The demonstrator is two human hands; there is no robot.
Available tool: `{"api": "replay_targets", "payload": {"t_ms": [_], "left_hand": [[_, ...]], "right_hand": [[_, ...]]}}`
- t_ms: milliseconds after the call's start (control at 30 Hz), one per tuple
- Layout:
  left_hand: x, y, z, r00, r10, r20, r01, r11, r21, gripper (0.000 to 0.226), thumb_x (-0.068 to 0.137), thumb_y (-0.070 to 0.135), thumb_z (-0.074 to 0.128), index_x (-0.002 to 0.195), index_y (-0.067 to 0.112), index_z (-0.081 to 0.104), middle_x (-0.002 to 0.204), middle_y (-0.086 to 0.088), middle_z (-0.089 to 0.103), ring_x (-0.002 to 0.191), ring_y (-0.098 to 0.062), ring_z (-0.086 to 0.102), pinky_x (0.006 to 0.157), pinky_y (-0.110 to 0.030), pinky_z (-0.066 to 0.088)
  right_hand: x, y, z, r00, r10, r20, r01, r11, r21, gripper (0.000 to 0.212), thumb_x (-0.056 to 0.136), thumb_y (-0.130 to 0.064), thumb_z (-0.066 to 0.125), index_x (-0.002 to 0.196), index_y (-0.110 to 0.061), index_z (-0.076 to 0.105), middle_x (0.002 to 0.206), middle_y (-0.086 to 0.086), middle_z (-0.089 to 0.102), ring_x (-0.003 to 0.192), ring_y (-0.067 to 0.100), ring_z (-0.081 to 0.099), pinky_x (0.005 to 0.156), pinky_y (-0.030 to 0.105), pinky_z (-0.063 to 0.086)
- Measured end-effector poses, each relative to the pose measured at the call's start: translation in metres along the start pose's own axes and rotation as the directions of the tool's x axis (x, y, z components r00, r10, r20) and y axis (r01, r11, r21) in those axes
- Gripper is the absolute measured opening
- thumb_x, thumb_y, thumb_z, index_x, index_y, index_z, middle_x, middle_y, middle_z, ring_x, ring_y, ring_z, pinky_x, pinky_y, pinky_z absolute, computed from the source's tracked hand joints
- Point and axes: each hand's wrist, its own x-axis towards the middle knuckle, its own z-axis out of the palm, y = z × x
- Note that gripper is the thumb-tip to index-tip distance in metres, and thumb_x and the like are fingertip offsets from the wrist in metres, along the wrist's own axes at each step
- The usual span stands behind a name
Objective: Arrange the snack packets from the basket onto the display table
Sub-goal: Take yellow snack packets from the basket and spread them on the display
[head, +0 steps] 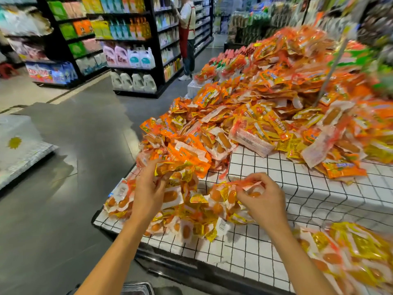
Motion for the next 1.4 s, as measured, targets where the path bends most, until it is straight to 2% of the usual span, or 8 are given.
{"api": "replay_targets", "payload": {"t_ms": [200, 400, 600, 700, 800, 967, 1133, 1400], "left_hand": [[-0.014, 0.024, 0.010, 0.987, 0.122, 0.104, -0.113, 0.989, -0.092, 0.031, 0.097, 0.006, 0.055, 0.121, 0.025, 0.056, 0.110, 0.023, 0.058, 0.095, -0.008, 0.062, 0.078, -0.030, 0.056], [-0.042, 0.046, 0.048, 0.945, 0.178, 0.274, -0.134, 0.976, -0.171, 0.027, 0.099, 0.011, 0.054, 0.122, 0.025, 0.055, 0.106, 0.007, 0.062, 0.091, -0.005, 0.063, 0.072, -0.041, 0.059], [-0.096, 0.104, 0.104, 0.860, 0.283, 0.426, -0.181, 0.948, -0.263, 0.026, 0.097, 0.007, 0.054, 0.108, 0.030, 0.053, 0.087, 0.012, 0.060, 0.075, 0.000, 0.062, 0.062, -0.013, 0.049], [-0.129, 0.140, 0.135, 0.807, 0.295, 0.511, -0.123, 0.931, -0.344, 0.035, 0.097, 0.006, 0.054, 0.107, 0.040, 0.052, 0.075, 0.003, 0.063, 0.060, -0.009, 0.062, 0.052, -0.018, 0.051], [-0.167, 0.176, 0.168, 0.735, 0.346, 0.583, -0.088, 0.902, -0.424, 0.026, 0.097, -0.001, 0.052, 0.112, 0.018, 0.057, 0.079, 0.001, 0.062, 0.061, -0.001, 0.060, 0.049, -0.011, 0.047], [-0.235, 0.230, 0.230, 0.638, 0.382, 0.668, -0.090, 0.899, -0.428, 0.023, 0.095, 0.008, 0.060, 0.114, 0.020, 0.056, 0.083, 0.006, 0.058, 0.061, 0.003, 0.061, 0.049, -0.012, 0.050], [-0.302, 0.286, 0.278, 0.519, 0.425, 0.742, -0.108, 0.893, -0.436, 0.020, 0.096, 0.004, 0.057, 0.115, 0.009, 0.054, 0.074, 0.006, 0.056, 0.055, 0.009, 0.059, 0.046, -0.005, 0.041], [-0.371, 0.325, 0.350, 0.416, 0.402, 0.816, -0.068, 0.908, -0.412, 0.008, 0.097, 0.002, 0.056, 0.103, 0.006, 0.054, 0.062, 0.006, 0.043, 0.047, 0.006, 0.052, 0.046, -0.005, 0.040]], "right_hand": [[-0.054, -0.004, -0.041, 0.985, 0.086, -0.150, -0.099, 0.992, -0.081, 0.031, 0.071, -0.020, 0.085, 0.087, -0.034, 0.063, 0.081, -0.016, 0.067, 0.074, -0.003, 0.062, 0.063, 0.019, 0.049], [-0.122, 0.012, -0.099, 0.920, 0.176, -0.351, -0.223, 0.970, -0.099, 0.025, 0.074, -0.028, 0.083, 0.089, -0.034, 0.063, 0.081, -0.012, 0.069, 0.069, 0.007, 0.064, 0.060, 0.027, 0.051], [-0.196, 0.030, -0.169, 0.786, 0.231, -0.574, -0.338, 0.937, -0.086, 0.027, 0.073, -0.023, 0.083, 0.094, -0.027, 0.066, 0.084, -0.016, 0.067, 0.079, 0.011, 0.064, 0.071, 0.029, 0.046], [-0.238, 0.048, -0.207, 0.725, 0.214, -0.655, -0.358, 0.929, -0.093, 0.026, 0.072, -0.025, 0.084, 0.087, -0.030, 0.063, 0.072, -0.015, 0.066, 0.062, 0.005, 0.059, 0.063, 0.029, 0.047], [-0.280, 0.067, -0.247, 0.667, 0.258, -0.699, -0.408, 0.911, -0.054, 0.026, 0.072, -0.028, 0.083, 0.084, -0.030, 0.060, 0.060, -0.010, 0.063, 0.046, 0.007, 0.053, 0.051, 0.024, 0.042], [-0.342, 0.092, -0.312, 0.541, 0.296, -0.787, -0.525, 0.850, -0.042, 0.024, 0.069, -0.021, 0.080, 0.081, -0.031, 0.062, 0.070, -0.008, 0.064, 0.057, 0.007, 0.060, 0.058, 0.032, 0.051], [-0.395, 0.125, -0.377, 0.475, 0.336, -0.813, -0.596, 0.803, -0.016, 0.028, 0.069, -0.015, 0.080, 0.087, -0.028, 0.063, 0.070, -0.011, 0.063, 0.067, -0.002, 0.059, 0.058, 0.019, 0.042], [-0.437, 0.179, -0.451, 0.369, 0.364, -0.855, -0.661, 0.749, 0.034, 0.027, 0.066, -0.019, 0.073, 0.089, -0.029, 0.066, 0.086, -0.009, 0.067, 0.083, 0.013, 0.063, 0.075, 0.036, 0.053]]}}
